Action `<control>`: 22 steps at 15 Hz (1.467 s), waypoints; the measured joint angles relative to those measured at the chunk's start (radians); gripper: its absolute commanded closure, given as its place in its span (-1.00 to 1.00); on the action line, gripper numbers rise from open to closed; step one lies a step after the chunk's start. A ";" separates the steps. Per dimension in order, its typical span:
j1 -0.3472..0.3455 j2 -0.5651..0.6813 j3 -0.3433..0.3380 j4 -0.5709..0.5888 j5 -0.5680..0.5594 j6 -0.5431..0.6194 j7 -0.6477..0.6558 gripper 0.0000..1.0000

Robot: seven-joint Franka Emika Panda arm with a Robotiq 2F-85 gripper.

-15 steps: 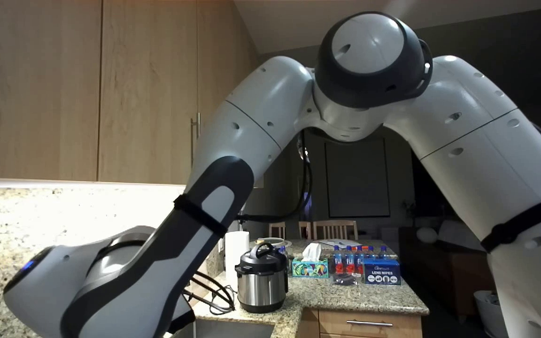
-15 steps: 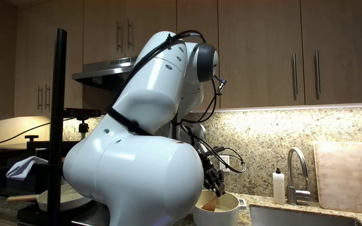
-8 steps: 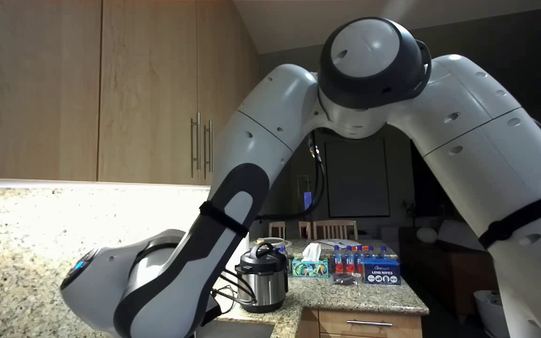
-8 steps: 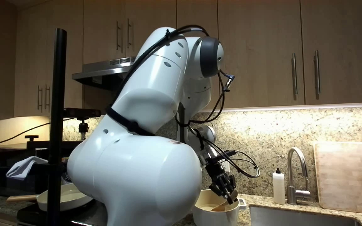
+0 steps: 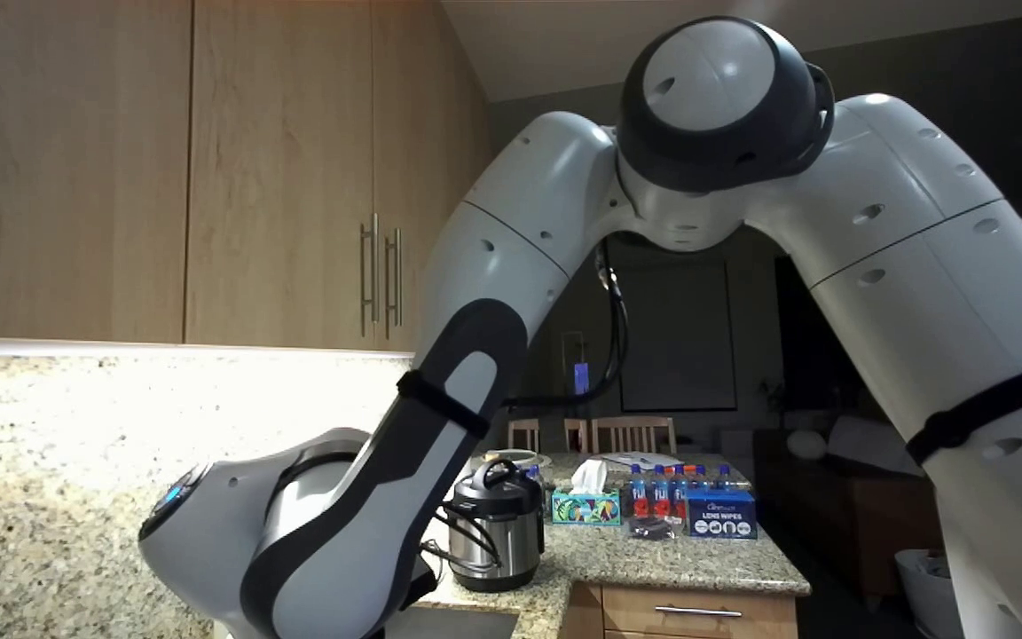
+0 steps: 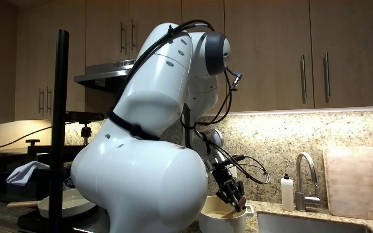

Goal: Pick up the cooking stick and stir in the pot

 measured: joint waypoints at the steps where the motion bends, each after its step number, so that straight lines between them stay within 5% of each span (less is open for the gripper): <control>1: 0.001 0.001 0.005 0.004 0.006 -0.001 0.000 0.83; 9: 0.028 0.065 0.026 0.131 0.115 -0.009 0.001 0.83; 22: 0.038 0.093 -0.017 0.215 0.104 -0.054 -0.002 0.82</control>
